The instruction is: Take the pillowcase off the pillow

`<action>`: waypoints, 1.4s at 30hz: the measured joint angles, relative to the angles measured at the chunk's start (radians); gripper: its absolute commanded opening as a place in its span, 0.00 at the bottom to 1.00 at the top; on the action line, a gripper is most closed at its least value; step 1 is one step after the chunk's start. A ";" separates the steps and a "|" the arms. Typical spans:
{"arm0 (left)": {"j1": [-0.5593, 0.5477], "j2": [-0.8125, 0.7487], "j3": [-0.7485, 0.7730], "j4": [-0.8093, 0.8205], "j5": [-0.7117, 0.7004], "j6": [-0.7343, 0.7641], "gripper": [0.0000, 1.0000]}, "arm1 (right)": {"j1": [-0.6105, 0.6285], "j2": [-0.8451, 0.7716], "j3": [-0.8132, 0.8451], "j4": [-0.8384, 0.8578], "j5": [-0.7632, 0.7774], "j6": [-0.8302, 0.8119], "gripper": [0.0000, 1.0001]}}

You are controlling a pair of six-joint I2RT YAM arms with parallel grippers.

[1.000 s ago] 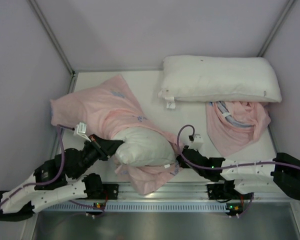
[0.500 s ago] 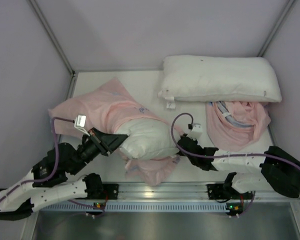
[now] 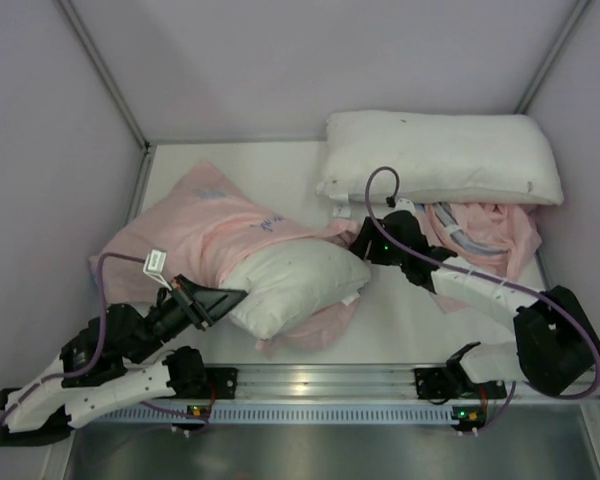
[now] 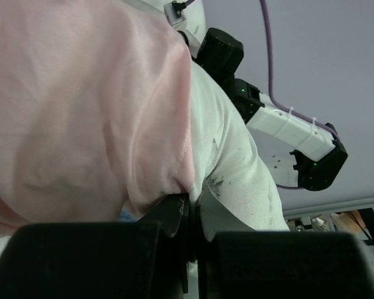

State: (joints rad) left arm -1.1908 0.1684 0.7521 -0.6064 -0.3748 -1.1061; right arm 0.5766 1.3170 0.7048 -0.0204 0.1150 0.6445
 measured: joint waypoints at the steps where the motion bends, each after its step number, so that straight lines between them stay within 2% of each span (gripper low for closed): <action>1: 0.000 0.006 -0.006 0.001 0.003 0.000 0.00 | -0.002 -0.010 0.000 -0.022 -0.021 -0.007 0.68; 3: 0.000 0.034 -0.021 0.010 0.011 0.006 0.00 | -0.002 -0.070 -0.008 -0.073 -0.035 -0.014 0.71; 9: 0.000 0.229 -0.062 0.091 0.061 0.053 0.00 | -0.004 -0.463 -0.011 -0.240 0.000 -0.031 0.96; 13: 0.000 0.373 -0.066 0.191 0.111 0.089 0.00 | -0.005 -0.698 -0.022 -0.326 -0.093 -0.018 0.99; 18: 0.000 0.517 -0.087 0.311 0.158 0.115 0.00 | -0.005 -0.879 -0.169 -0.386 -0.330 0.070 1.00; 23: 0.000 0.635 -0.113 0.391 0.180 0.126 0.00 | -0.005 -0.963 -0.301 -0.446 -0.524 0.176 0.99; 31: 0.000 0.745 -0.124 0.484 0.192 0.137 0.00 | -0.005 -1.100 -0.336 -0.439 -0.660 0.338 1.00; 36: 0.000 0.780 -0.124 0.518 0.203 0.142 0.00 | -0.005 -1.102 -0.345 -0.397 -0.710 0.401 0.99; 42: 0.000 0.834 -0.122 0.568 0.240 0.142 0.00 | -0.005 -1.047 -0.424 -0.252 -0.748 0.469 1.00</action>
State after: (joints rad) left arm -1.1904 1.0019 0.6300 -0.0383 -0.1352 -0.9642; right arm 0.5713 0.2703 0.2806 -0.2726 -0.6327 1.1137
